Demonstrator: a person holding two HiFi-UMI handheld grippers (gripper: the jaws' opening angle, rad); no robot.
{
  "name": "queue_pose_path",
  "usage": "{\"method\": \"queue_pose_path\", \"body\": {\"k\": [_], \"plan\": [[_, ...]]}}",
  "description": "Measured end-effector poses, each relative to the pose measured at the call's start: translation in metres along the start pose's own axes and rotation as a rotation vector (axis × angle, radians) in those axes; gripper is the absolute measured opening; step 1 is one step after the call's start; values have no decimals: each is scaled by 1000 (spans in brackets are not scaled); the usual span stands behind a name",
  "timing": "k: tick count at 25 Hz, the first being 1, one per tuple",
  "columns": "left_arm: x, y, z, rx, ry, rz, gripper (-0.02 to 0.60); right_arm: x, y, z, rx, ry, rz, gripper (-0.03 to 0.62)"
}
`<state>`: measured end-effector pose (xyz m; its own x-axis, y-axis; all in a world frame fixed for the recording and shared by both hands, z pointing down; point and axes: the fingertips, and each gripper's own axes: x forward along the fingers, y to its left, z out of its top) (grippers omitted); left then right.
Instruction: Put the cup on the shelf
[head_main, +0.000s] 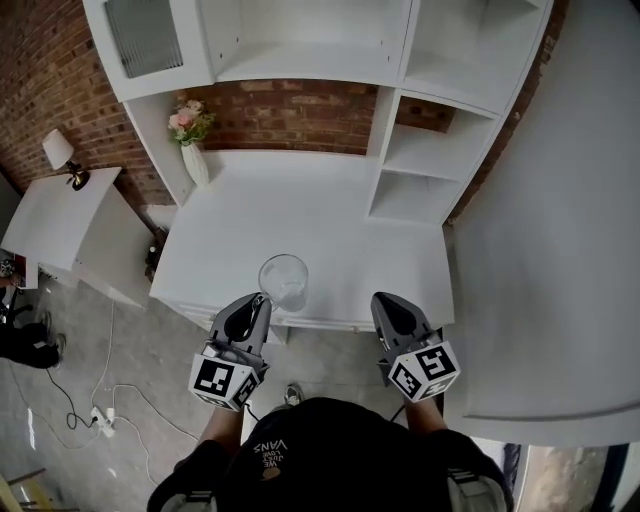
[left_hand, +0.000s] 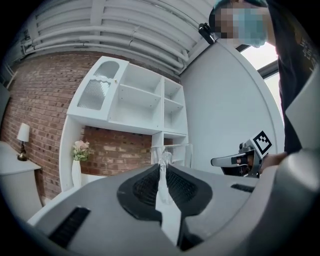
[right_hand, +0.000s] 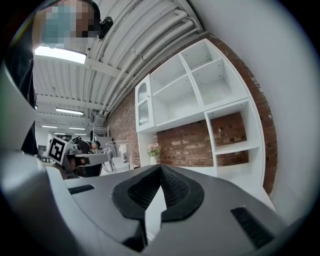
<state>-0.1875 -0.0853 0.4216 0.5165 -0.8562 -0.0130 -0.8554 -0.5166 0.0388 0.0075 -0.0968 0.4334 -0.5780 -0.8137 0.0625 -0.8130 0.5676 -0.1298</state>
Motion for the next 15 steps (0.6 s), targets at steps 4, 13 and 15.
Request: {"method": "queue_pose_path", "body": {"k": [4, 13, 15], "plan": [[10, 31, 9, 17, 5, -71, 30, 17, 12, -3, 19, -16, -63, 0], [54, 72, 29, 23, -19, -180, 29, 31, 20, -17, 43, 3, -137, 0], [70, 74, 38, 41, -28, -193, 29, 34, 14, -19, 44, 9, -140, 0]]}}
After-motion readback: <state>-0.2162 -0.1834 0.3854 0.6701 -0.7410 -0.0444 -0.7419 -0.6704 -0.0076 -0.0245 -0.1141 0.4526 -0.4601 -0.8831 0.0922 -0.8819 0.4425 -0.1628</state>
